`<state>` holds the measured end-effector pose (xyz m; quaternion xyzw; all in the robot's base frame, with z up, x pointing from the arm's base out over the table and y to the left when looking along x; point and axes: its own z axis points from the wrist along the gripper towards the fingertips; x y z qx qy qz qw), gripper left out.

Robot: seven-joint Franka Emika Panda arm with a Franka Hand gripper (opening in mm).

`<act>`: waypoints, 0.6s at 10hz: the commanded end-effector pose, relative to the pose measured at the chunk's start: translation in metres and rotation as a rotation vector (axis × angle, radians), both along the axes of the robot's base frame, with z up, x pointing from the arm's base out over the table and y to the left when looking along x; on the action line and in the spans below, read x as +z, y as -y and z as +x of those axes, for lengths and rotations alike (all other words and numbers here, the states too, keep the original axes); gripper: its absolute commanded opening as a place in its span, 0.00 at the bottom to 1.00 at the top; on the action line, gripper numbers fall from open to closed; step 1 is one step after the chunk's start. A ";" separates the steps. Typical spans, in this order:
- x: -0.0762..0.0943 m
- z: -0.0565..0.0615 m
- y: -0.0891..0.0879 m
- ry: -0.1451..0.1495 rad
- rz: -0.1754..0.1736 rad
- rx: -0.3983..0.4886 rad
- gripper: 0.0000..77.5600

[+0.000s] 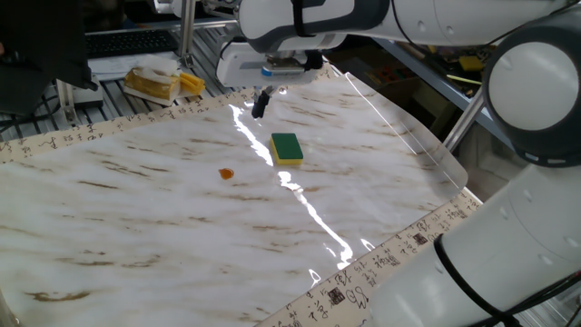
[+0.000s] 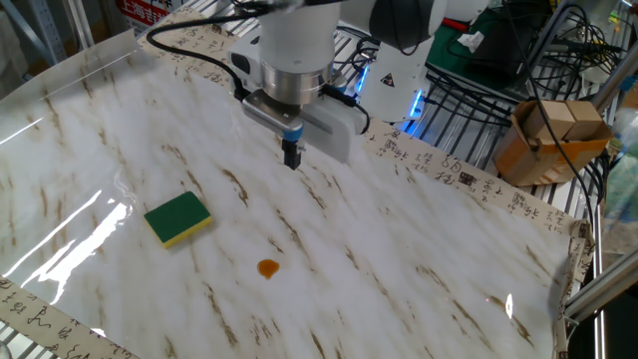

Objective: Clean the tabletop with a sponge

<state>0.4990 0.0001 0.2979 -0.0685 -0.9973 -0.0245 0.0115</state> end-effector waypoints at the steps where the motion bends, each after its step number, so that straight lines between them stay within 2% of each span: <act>1: 0.001 0.000 0.000 -0.014 0.027 -0.063 0.00; 2: 0.001 0.000 0.000 -0.016 0.026 -0.065 0.00; 4: 0.001 0.002 0.002 -0.025 -0.004 -0.041 0.00; 6: 0.000 0.006 0.008 -0.028 -0.001 -0.030 0.00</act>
